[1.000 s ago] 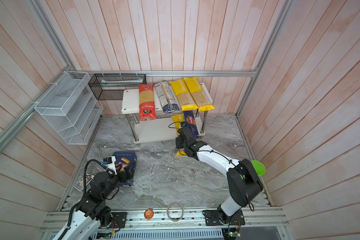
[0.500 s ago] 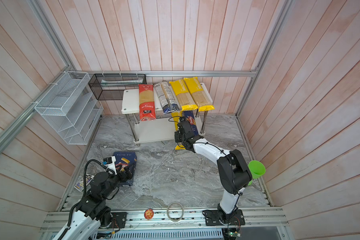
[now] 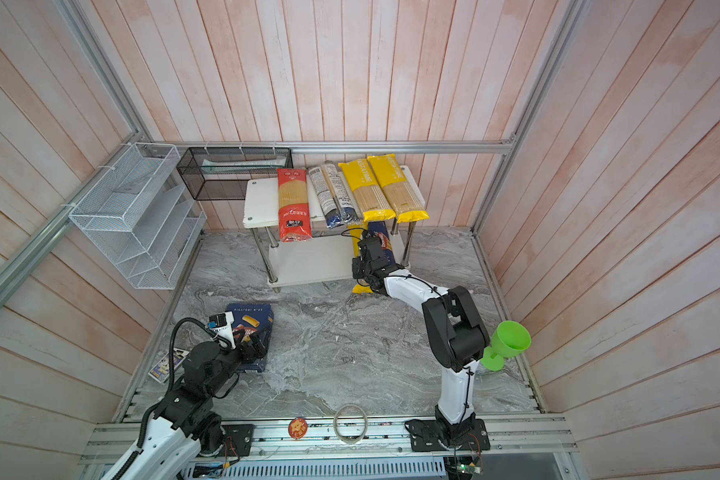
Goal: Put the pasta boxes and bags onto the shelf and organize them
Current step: 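Set the yellow bag upright beside the blue Barilla box and open the right gripper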
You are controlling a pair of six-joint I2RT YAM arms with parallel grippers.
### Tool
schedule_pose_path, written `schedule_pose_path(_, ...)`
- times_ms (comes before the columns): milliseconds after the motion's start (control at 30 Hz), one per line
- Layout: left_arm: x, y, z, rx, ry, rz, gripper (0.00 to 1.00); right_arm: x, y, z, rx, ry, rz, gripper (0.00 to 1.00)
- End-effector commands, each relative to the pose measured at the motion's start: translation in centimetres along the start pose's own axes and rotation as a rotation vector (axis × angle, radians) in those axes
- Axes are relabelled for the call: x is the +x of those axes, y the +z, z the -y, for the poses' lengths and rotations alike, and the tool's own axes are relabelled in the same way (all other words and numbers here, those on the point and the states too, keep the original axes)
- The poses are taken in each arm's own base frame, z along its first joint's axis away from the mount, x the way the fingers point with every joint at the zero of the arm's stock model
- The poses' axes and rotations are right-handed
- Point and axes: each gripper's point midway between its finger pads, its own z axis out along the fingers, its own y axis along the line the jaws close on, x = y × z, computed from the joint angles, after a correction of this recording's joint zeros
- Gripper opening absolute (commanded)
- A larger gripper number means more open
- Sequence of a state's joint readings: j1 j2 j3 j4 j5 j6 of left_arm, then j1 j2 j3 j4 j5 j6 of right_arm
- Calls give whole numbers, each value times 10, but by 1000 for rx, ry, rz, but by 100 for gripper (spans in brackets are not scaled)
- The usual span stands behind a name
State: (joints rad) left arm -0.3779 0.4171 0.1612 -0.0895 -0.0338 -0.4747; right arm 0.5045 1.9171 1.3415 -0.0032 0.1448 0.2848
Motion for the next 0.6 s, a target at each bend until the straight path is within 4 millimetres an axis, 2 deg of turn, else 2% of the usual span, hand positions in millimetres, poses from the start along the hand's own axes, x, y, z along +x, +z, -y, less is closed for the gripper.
schedule_pose_path(0,-4,0,-1,-4,12,22,100,-70,-11,-15,-61,41,210,13)
schedule_pose_path(133,-4,0,-1,-3,12,21,100,-69,-3,-11,-55,48,205,17)
schedule_pose_path(333,-3,1,-1,-4,13,20,100,-70,1,-7,-43,60,198,39)
schedule_pose_path(567,-3,0,-2,-9,9,20,100,-61,-2,-6,-50,60,166,50)
